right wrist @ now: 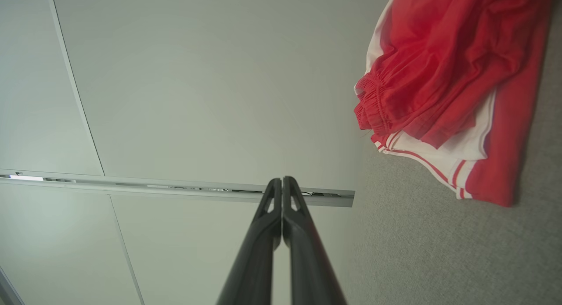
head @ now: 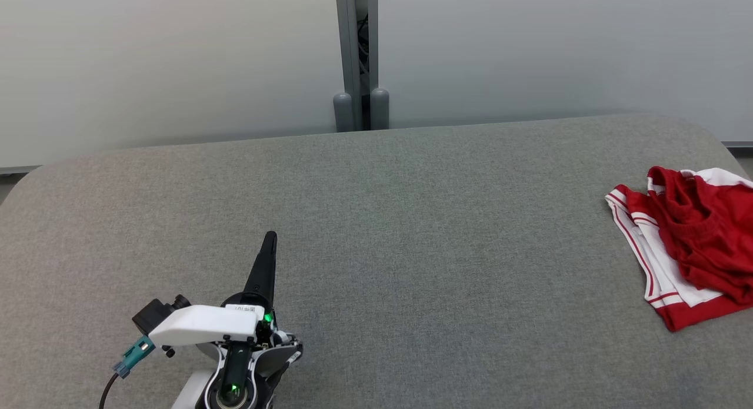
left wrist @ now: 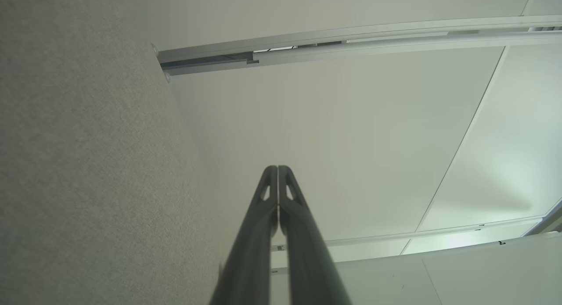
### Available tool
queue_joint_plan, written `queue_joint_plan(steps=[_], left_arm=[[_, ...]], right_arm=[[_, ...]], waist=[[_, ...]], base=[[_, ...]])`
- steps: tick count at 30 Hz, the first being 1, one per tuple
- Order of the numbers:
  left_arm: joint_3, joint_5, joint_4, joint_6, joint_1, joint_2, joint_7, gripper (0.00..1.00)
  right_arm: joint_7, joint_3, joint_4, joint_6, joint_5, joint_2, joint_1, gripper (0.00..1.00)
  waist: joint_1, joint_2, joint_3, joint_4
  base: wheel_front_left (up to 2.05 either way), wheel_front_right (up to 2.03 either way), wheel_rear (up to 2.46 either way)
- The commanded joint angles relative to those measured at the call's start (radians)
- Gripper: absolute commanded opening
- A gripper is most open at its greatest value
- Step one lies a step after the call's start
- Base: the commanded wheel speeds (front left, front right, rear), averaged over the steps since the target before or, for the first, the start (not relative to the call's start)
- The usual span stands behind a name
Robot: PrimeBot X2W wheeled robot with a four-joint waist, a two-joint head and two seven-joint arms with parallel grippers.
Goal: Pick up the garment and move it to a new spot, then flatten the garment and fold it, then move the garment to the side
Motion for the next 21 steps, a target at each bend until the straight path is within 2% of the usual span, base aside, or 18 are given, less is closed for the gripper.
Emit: queue_joint_plan(steps=[1, 21], left_arm=[[0.001, -0.004, 0.002, -0.003, -0.008, 0.004, 0.001, 0.00], [0.001, -0.004, 0.002, -0.003, -0.008, 0.004, 0.001, 0.00]], right_arm=[[0.006, -0.003, -0.002, 0.002, 0.003, -0.001, 0.008, 0.00], [0.009, -0.008, -0.002, 0.002, -0.002, 0.002, 0.005, 0.00]], waist=[[0.0000, 0.0000, 0.000, 0.000], [0.0000, 0.0000, 0.000, 0.000]], base=[[0.00, 0.00, 0.00], [0.00, 0.00, 0.00]])
